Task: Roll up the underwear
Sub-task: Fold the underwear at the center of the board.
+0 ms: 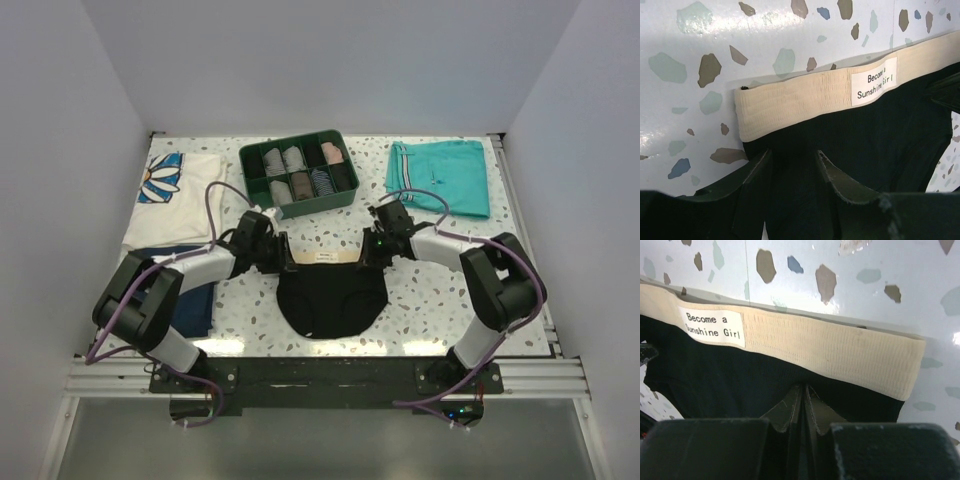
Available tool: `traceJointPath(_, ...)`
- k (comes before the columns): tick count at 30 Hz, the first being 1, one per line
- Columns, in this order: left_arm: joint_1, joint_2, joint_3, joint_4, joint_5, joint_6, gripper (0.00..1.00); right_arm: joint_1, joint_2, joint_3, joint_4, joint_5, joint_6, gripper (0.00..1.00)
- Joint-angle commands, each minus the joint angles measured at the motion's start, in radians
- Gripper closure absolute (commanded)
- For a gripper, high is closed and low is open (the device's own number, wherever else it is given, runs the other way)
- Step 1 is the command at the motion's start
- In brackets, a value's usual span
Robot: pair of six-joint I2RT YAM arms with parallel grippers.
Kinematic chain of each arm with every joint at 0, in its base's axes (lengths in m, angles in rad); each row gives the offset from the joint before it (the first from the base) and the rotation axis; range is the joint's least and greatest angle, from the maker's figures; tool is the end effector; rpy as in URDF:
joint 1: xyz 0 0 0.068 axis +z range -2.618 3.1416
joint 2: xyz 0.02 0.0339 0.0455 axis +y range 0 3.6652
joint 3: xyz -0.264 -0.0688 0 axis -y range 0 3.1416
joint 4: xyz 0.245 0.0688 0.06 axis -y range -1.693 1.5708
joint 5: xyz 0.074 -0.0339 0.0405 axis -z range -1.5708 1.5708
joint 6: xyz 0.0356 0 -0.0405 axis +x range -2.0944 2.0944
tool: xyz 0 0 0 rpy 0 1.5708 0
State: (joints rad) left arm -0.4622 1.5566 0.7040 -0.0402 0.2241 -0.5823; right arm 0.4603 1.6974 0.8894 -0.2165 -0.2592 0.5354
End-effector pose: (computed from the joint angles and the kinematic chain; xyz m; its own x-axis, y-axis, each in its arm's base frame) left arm 0.2568 -0.1368 0.1478 -0.8899 -0.1557 -0.4287 0.0839 0.8680 -0.4895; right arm 0.2847 0.1514 0.1471 -0.9383 0.0852 -0.3351 -0.0813 0.8876 0.4534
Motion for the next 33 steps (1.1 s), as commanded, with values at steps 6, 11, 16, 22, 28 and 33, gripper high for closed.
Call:
traceJointPath(6,0.019,0.005,0.032,-0.125,-0.176,0.039,0.55,-0.006,0.081,0.117,-0.007,0.020,-0.020,0.92)
traceJointPath(11,0.022,-0.036,0.046,-0.165,-0.221,0.024,0.50,-0.005,0.053,0.115,-0.043,0.069,-0.029,0.91)
traceJointPath(16,0.025,-0.040,0.054,-0.150,-0.204,0.042,0.45,-0.006,0.057,0.085,0.052,-0.021,-0.012,0.87)
traceJointPath(22,0.025,-0.067,0.097,-0.158,-0.181,0.073,0.20,-0.006,-0.063,0.028,0.235,-0.091,0.028,0.72)
traceJointPath(28,0.025,-0.158,0.161,-0.191,-0.161,0.062,0.00,-0.017,-0.197,0.048,0.089,0.040,0.034,0.59)
traceJointPath(33,0.025,-0.173,0.228,-0.214,-0.103,0.042,0.00,-0.041,-0.297,0.005,0.028,0.008,0.031,0.23)
